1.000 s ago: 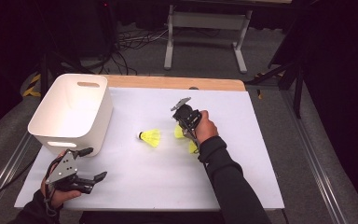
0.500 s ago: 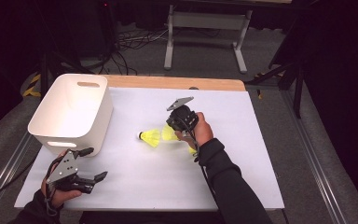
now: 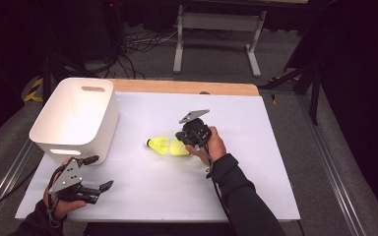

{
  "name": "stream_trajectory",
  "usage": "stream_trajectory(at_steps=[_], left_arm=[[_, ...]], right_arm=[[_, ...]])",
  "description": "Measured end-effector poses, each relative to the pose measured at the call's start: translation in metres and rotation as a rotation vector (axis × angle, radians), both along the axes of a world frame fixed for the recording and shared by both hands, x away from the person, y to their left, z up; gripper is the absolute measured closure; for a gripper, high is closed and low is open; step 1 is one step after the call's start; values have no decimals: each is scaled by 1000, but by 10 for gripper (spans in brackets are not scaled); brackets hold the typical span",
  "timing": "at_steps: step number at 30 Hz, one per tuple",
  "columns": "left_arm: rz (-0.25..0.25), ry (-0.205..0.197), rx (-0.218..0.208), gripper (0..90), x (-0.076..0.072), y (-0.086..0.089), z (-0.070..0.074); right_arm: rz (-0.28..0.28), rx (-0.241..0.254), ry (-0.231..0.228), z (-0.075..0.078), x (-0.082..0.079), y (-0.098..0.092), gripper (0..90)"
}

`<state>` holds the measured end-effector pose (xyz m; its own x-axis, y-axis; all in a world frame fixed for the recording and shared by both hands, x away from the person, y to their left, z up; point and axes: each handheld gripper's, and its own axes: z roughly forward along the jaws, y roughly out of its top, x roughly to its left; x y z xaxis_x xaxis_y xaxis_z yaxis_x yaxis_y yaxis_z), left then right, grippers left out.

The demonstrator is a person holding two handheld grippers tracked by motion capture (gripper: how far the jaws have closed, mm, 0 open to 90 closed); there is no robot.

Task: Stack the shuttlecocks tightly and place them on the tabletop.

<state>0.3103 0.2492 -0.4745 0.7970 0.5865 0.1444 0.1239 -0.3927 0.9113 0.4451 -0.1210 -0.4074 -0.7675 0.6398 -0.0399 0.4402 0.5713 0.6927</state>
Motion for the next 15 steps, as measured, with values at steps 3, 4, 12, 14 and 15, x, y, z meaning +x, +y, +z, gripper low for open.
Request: stream_trajectory(at_steps=[3, 4, 12, 14, 15], left_arm=[[1, 0, 3, 80, 0, 0, 0], [1, 0, 3, 80, 0, 0, 0], [1, 0, 0, 80, 0, 0, 0], [1, 0, -1, 80, 0, 0, 0], [1, -1, 1, 80, 0, 0, 0]], right_arm=[[-6, 8, -25, 0, -4, -2, 889], [-6, 8, -25, 0, -4, -2, 889], [18, 60, -68, 8, -20, 0, 895], [24, 67, -73, 9, -23, 0, 895], [28, 75, -80, 10, -25, 1, 895]])
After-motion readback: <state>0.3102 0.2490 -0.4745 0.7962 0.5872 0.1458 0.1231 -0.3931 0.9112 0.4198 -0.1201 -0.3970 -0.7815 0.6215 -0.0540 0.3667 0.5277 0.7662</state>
